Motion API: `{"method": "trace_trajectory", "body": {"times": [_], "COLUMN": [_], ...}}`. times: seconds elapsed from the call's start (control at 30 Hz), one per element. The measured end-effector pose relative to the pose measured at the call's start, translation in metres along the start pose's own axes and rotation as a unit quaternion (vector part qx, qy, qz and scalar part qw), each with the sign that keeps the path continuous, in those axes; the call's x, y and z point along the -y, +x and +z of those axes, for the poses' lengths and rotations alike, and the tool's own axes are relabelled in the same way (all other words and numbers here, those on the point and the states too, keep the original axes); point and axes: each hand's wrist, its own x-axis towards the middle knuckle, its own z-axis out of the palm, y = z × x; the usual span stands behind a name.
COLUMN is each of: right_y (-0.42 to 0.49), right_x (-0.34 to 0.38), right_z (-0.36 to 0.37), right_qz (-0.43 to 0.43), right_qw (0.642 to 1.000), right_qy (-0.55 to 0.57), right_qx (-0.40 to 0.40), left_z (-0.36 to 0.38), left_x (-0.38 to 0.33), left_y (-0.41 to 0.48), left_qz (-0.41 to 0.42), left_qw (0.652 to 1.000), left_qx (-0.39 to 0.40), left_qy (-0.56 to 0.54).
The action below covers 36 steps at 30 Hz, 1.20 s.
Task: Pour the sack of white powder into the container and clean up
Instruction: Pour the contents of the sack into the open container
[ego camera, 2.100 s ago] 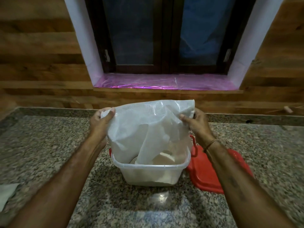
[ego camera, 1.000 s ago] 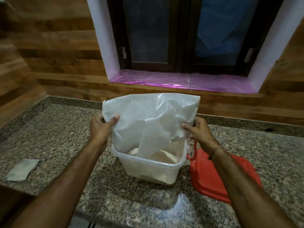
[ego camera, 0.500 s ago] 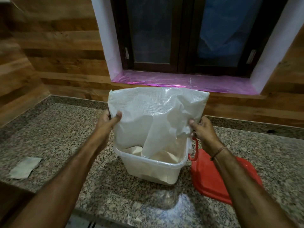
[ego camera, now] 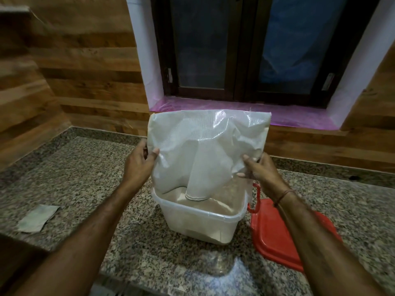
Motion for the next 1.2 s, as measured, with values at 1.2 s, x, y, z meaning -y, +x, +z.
{"method": "trace_trajectory", "body": {"times": [1.2], "right_y": [-0.016], "right_x": [-0.007], "right_z": [0.005], "right_qz": [-0.026], "right_qw": [0.997], "right_qy": [-0.012], "right_qx": [-0.072], "left_z": [0.009], "left_x": [0.002], "left_y": [0.008], "left_qz": [-0.094], "left_qw": [0.992], "left_qx": [-0.005], "left_qy": [-0.089]}}
